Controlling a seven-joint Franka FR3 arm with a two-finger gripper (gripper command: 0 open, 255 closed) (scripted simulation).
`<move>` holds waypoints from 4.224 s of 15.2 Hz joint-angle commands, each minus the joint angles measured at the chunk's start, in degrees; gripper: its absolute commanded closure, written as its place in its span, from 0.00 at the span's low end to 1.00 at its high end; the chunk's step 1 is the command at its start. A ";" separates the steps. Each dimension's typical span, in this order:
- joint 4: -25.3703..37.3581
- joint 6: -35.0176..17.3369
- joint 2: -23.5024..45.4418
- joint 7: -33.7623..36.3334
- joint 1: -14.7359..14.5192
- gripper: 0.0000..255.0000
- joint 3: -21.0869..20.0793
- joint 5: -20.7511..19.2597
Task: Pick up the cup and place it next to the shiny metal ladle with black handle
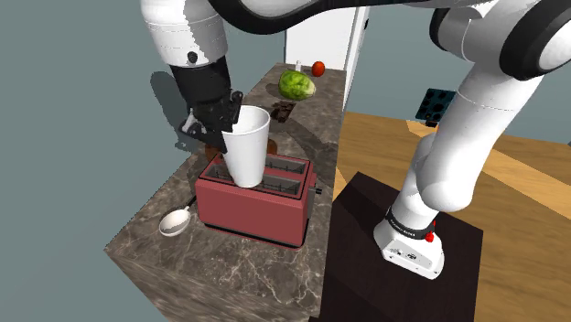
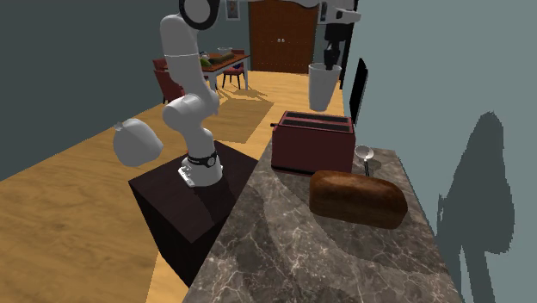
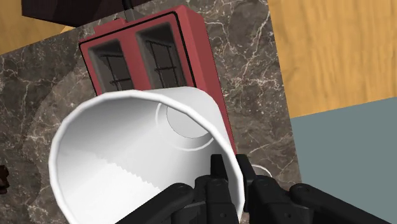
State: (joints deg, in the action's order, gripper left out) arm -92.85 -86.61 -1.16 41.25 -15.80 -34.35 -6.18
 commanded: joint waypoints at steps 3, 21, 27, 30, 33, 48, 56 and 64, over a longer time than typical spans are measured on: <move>8.42 2.90 7.92 7.44 -4.10 1.00 -3.60 -4.05; -5.29 -10.25 7.40 9.30 -3.82 1.00 -3.42 -3.78; -9.46 -14.70 7.83 9.96 -3.67 1.00 -3.37 -4.19; -11.33 -16.87 8.25 10.39 -3.65 1.00 -3.34 -4.54; -13.08 -19.00 8.80 10.87 -3.67 1.00 -3.30 -4.99; -19.07 -27.58 12.47 13.62 -4.08 1.00 -2.82 -8.02; -18.91 -27.57 12.65 13.67 -4.09 0.00 -2.82 -8.14; -13.65 -20.84 10.67 12.43 -4.25 0.00 -3.53 -6.25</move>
State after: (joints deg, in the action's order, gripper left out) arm -107.11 -108.28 9.70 53.88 -20.06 -37.84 -12.63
